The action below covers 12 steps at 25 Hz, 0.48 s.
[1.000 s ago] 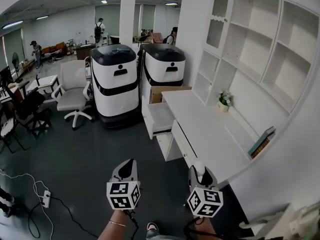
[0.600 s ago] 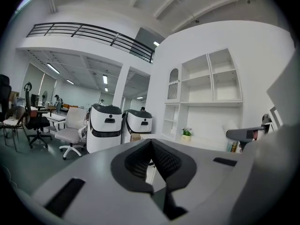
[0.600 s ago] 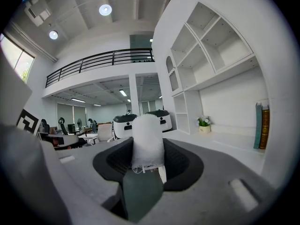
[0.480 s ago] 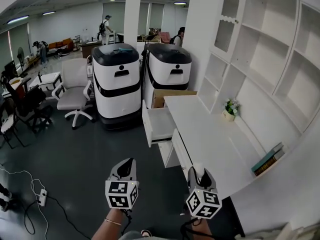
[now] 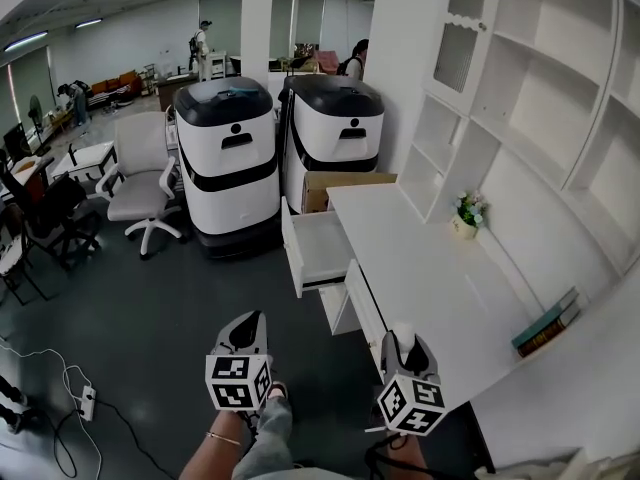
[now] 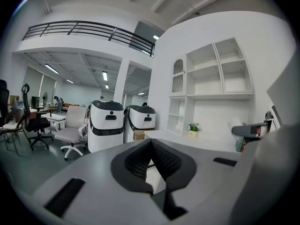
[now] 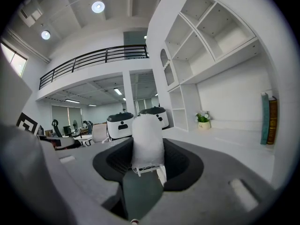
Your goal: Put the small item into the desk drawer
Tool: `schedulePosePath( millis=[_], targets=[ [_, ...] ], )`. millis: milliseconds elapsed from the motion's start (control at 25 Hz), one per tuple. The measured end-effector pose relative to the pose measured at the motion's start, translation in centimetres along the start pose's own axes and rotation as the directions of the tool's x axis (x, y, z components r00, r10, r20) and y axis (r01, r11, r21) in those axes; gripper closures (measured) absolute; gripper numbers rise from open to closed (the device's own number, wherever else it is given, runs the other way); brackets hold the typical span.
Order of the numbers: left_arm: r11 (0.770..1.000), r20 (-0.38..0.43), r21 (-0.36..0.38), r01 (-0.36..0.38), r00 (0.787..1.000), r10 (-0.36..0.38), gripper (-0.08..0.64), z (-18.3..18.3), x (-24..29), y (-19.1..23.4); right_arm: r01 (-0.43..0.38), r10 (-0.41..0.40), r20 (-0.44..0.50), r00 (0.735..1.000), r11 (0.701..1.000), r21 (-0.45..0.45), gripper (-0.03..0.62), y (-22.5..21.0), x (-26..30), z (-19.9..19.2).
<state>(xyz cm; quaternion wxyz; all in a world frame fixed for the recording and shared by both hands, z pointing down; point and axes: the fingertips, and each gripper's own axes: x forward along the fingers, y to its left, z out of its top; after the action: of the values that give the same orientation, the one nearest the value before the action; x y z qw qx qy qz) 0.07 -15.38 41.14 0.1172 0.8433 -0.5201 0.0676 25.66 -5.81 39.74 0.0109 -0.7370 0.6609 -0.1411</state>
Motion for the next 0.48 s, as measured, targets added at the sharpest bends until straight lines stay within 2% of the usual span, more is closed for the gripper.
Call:
schedulePosePath(
  millis=[480],
  targets=[
    [0.997, 0.021, 0.025, 0.072, 0.997, -0.072, 0.561, 6.2, 14.2, 4.0, 0.068, -0.068, 0.029, 0.997, 0.998, 0.011, 0.413, 0.5, 12.1, 3.9]
  ],
)
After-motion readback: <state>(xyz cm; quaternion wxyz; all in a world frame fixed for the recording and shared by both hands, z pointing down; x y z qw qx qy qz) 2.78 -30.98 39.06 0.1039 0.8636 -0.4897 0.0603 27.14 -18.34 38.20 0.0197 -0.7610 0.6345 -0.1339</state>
